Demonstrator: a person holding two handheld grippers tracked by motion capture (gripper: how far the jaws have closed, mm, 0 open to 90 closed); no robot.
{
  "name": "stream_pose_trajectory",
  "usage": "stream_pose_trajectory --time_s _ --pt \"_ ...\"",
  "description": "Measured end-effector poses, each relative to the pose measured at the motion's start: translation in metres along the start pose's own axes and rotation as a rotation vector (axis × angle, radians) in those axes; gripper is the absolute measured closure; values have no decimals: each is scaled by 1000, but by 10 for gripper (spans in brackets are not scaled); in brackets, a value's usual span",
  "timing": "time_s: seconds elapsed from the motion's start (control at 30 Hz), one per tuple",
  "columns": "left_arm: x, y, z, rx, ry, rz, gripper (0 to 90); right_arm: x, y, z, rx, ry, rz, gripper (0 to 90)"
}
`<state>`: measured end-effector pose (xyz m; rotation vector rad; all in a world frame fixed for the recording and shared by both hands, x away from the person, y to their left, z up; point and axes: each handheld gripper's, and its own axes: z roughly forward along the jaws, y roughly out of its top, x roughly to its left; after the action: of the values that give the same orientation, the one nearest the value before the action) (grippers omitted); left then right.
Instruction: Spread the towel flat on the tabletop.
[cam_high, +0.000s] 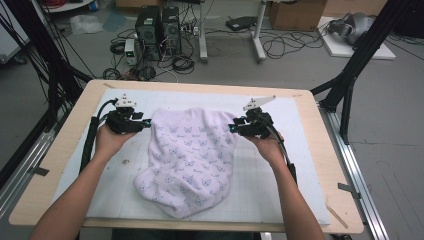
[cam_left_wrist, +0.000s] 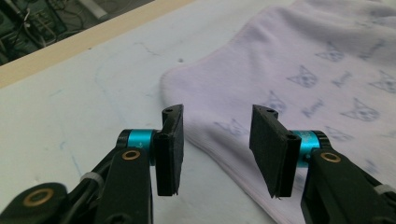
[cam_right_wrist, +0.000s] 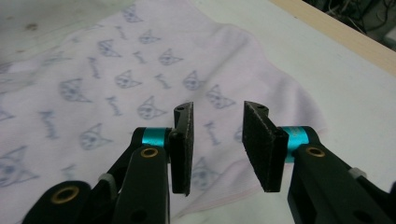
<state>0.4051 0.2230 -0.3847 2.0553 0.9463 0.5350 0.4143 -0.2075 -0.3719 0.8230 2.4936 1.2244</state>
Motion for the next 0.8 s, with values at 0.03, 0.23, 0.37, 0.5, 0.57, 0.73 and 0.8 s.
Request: stream_pose_trajectory --time_s 0.03,0.23,0.37,0.5,0.57,0.73,0.8 --pt "-3 -2 -2 -4 -11 1 539 6 -3 -3 -5 7 1 625" --pt "-23 -20 -20 -43 -95 10 522 32 -18 -17 -69 83 -19 570" --pt "-35 -31 -32 -47 -140 27 511 49 -28 -25 -95 109 -48 549" --pt "-48 -42 -41 -69 -177 41 505 60 -39 -30 -90 143 -47 514" --pt "-54 -46 -43 -68 -193 44 505 65 -41 -31 -64 171 -45 496" --pt "-72 -56 -50 -72 -244 74 478 83 -56 -35 -83 192 -64 498" --pt "-80 -61 -53 -69 -270 83 468 89 -65 -35 -86 204 -60 498"
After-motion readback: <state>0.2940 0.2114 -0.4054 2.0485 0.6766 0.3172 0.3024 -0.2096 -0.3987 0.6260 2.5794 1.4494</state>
